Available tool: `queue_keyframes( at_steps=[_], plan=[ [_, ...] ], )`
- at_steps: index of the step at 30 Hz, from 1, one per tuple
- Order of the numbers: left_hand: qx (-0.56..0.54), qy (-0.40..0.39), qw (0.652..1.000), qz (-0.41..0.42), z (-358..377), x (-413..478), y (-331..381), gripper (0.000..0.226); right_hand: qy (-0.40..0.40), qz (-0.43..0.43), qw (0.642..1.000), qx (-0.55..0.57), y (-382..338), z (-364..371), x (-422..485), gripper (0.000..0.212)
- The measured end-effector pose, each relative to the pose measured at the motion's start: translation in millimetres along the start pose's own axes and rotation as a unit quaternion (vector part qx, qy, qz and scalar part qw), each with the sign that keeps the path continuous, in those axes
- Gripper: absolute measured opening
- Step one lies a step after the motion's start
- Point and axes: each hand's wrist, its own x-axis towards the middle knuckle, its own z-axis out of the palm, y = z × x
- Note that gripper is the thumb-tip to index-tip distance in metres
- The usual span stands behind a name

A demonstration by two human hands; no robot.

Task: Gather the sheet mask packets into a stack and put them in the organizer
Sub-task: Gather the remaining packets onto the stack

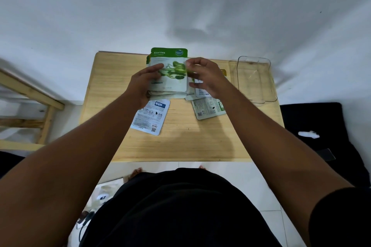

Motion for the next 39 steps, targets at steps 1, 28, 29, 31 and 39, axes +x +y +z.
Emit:
queue_keyframes(
  at_steps=[1, 28, 29, 31, 39],
  plan=[
    [0.001, 0.008, 1.0, -0.002, -2, 2, -1, 0.037, 0.02, 0.005, 1.0, 0.016, 2, -9, 3, 0.006],
    [0.041, 0.074, 0.995, -0.058, -15, 2, -72, 0.04, 0.301, 0.006, 0.9, -0.316, 91, -75, 62, 0.023],
    [0.043, 0.075, 0.995, -0.055, -14, 1, -70, 0.039, 0.306, -0.037, 0.904, -0.297, 85, -71, 57, 0.025],
    [0.051, 0.077, 0.994, -0.053, -12, 0, -64, 0.04, 0.306, -0.103, 0.909, -0.264, 72, -58, 46, 0.027],
    [0.033, 0.042, 0.998, -0.024, 5, -3, -31, 0.046, 0.189, -0.313, 0.876, -0.314, 26, 2, -6, 0.02]
  ],
)
